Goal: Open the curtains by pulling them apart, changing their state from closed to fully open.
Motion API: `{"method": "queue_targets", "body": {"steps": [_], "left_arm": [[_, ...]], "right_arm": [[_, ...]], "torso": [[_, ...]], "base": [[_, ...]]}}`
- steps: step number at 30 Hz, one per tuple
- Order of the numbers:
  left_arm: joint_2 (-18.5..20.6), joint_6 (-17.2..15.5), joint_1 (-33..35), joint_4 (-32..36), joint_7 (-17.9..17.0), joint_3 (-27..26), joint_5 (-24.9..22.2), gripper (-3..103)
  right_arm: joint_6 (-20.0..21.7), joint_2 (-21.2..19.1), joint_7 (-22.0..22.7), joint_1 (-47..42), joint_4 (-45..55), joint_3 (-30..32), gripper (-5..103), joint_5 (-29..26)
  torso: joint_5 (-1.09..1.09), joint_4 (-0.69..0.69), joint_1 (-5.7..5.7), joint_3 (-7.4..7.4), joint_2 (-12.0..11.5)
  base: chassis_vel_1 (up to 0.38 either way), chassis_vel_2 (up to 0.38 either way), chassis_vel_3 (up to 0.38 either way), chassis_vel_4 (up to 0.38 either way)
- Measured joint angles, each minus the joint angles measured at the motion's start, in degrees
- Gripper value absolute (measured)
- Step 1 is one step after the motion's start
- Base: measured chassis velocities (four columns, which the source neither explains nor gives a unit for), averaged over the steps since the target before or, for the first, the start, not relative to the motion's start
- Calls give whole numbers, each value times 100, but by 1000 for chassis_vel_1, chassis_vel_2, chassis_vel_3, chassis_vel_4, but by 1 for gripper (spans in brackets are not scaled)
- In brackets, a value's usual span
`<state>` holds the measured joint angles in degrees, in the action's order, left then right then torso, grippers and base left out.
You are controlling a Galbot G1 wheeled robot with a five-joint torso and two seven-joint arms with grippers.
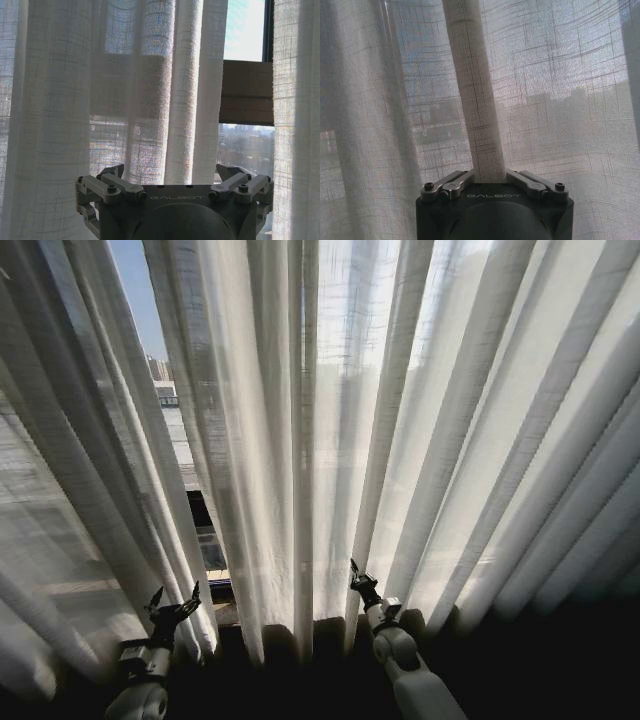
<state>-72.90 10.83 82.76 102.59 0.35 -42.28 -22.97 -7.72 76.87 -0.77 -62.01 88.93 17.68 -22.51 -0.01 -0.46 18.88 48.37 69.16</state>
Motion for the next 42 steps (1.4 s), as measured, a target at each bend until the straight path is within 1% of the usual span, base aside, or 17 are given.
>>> {"method": "queue_targets", "body": {"steps": [10,17,28,30,34,40,42], "left_arm": [[0,0,0,0,0,0,0,100],[0,0,0,0,0,0,0,100],[0,0,0,0,0,1,0,100],[0,0,0,0,0,1,0,100],[0,0,0,0,0,1,0,100],[0,0,0,0,0,1,0,100],[0,0,0,0,0,1,0,100]], "right_arm": [[1,-85,-112,-31,19,114,0,-99],[-17,-167,-211,-55,26,244,0,-175],[-52,-169,-378,-61,-18,293,0,-184],[-52,-158,-414,-47,-31,286,0,-184],[-53,-148,-442,-37,-44,275,0,-184],[-52,-148,-503,-29,-72,276,0,-184],[-51,-148,-512,-28,-73,277,0,-184]], "torso": [[0,0,0,0,0],[0,0,0,0,0],[1,0,-1,0,0],[-3,1,-1,0,0],[2,0,0,0,0],[-3,0,-1,0,0],[-1,1,-1,0,0]], "base": [[-19,-20,19,18],[-129,-156,166,133],[-262,-281,271,287],[-341,-339,351,348],[-346,-346,360,347],[-378,-358,373,371],[-350,-363,322,370]]}}
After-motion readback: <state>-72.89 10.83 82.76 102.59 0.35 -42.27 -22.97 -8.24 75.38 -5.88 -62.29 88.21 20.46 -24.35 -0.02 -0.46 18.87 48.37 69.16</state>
